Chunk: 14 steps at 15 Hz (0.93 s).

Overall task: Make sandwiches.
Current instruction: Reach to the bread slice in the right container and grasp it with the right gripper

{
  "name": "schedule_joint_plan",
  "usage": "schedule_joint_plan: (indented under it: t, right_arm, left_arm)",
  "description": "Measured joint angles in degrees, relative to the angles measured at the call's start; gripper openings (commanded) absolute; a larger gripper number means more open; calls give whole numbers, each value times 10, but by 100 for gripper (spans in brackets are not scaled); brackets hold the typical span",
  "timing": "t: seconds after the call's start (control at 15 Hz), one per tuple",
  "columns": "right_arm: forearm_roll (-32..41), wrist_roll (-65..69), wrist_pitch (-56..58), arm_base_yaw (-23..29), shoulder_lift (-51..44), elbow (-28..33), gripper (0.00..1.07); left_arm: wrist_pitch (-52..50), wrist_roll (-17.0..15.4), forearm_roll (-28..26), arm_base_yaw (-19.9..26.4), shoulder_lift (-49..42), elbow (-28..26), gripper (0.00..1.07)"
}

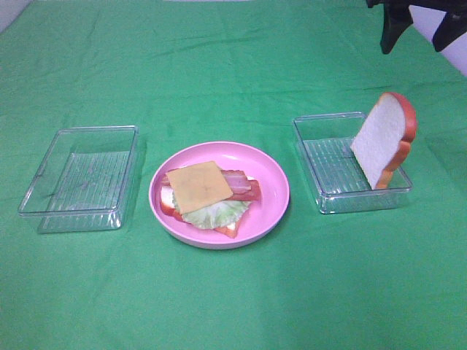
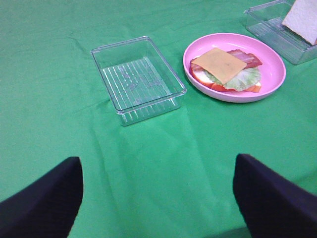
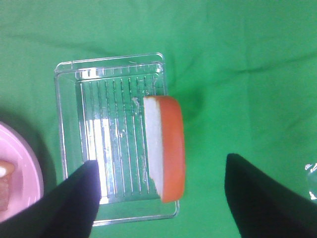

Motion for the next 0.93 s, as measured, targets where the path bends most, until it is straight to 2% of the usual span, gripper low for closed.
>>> schedule_joint_plan:
  t: [0.33,0.73,0.8,0.87,0.93]
  right_arm:
    - [133,-76,7,-75,21,0,70]
    - [139,-88,19,-80,131,0,70]
    - [139,-88,22,-80,146,0,67]
    - [139,-88,25,-80,155,0,59]
    - [139,-88,28,-80,161,0,43]
  left_arm:
    - [0,0,0,0,0,0,79]
    - [0,0,0,0,0,0,79]
    - [0,0,0,0,0,0,79]
    - [0,0,0,0,0,0,79]
    - [0,0,0,0,0,0,79]
